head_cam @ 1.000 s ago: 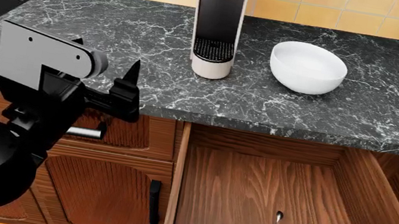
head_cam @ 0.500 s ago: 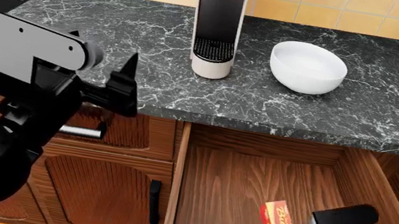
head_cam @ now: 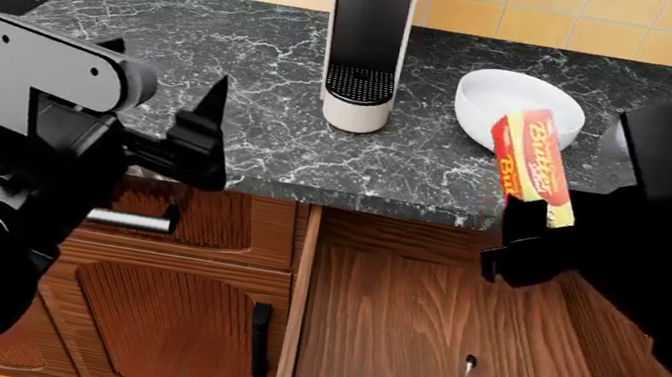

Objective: Place the bar in the bowl and close the drawer.

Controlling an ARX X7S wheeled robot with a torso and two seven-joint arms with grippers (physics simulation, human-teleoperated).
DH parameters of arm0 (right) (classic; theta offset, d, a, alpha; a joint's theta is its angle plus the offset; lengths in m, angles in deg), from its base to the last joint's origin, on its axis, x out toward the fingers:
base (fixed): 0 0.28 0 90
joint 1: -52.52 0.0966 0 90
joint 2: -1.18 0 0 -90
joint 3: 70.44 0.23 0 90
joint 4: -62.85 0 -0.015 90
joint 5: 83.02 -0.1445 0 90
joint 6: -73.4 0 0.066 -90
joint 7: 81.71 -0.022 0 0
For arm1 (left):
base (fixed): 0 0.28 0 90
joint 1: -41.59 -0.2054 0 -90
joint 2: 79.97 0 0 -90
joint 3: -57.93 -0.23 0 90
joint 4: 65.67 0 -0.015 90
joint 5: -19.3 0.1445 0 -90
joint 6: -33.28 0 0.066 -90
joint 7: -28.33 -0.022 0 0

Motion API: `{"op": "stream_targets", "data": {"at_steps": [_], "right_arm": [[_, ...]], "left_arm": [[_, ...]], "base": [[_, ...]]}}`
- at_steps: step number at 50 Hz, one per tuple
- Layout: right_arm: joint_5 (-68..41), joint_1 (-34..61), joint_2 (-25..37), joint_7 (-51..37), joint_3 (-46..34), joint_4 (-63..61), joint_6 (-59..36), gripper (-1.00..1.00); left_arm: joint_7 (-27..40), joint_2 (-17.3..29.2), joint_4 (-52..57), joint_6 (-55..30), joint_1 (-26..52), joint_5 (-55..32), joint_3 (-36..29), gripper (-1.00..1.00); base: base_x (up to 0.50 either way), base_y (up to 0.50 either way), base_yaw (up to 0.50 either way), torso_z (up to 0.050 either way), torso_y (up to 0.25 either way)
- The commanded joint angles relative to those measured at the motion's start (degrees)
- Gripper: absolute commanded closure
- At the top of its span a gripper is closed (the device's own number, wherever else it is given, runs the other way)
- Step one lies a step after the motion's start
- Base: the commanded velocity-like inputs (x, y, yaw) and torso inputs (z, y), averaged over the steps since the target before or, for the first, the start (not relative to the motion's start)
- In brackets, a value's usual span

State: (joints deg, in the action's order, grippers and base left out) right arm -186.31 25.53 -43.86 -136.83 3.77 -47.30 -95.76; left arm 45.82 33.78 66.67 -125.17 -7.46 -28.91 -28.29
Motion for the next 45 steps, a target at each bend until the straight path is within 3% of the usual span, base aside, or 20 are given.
{"op": "stream_targets", "data": {"at_steps": [1,7,17,31,37,45], "right_arm": [[9.41,21.86,-5.5,4.19,-7.28,12.3,-4.97,1.0],[21.96,28.76,-8.25,14.3,-13.42,19.32,-2.95,1.0],[40.39,35.85,-13.95,30.08,-25.11,35.99,8.07,1.0],[56.62,42.61,-28.72,47.31,-35.33,72.72,27.74,1.0],[61.58,45.36,-36.65,54.64,-37.35,94.77,38.38,1.0],[69.05,40.46,-36.99,52.42,-27.81,95.12,38.72,1.0]], "left_arm": [[0.18,0.06,0.76,0.09,0.14,-1.34,0.84,-1.0],[0.41,-0.07,0.19,0.04,0.62,-1.6,0.75,-1.0],[0.17,0.19,-0.46,1.03,0.35,-1.25,0.36,-1.0],[-0.45,0.55,-1.36,2.48,0.13,-0.68,-0.62,-1.0],[-0.32,0.67,-1.88,2.3,0.57,-1.13,-0.33,-1.0],[-0.13,0.38,-2.05,2.5,1.19,-1.52,-0.45,-1.0]], "base": [[0.0,0.0,0.0,0.0,0.0],[0.0,0.0,0.0,0.0,0.002],[0.0,0.0,0.0,0.0,0.001],[0.0,0.0,0.0,0.0,0.001],[0.0,0.0,0.0,0.0,0.002],[0.0,0.0,0.0,0.0,0.001]]}}
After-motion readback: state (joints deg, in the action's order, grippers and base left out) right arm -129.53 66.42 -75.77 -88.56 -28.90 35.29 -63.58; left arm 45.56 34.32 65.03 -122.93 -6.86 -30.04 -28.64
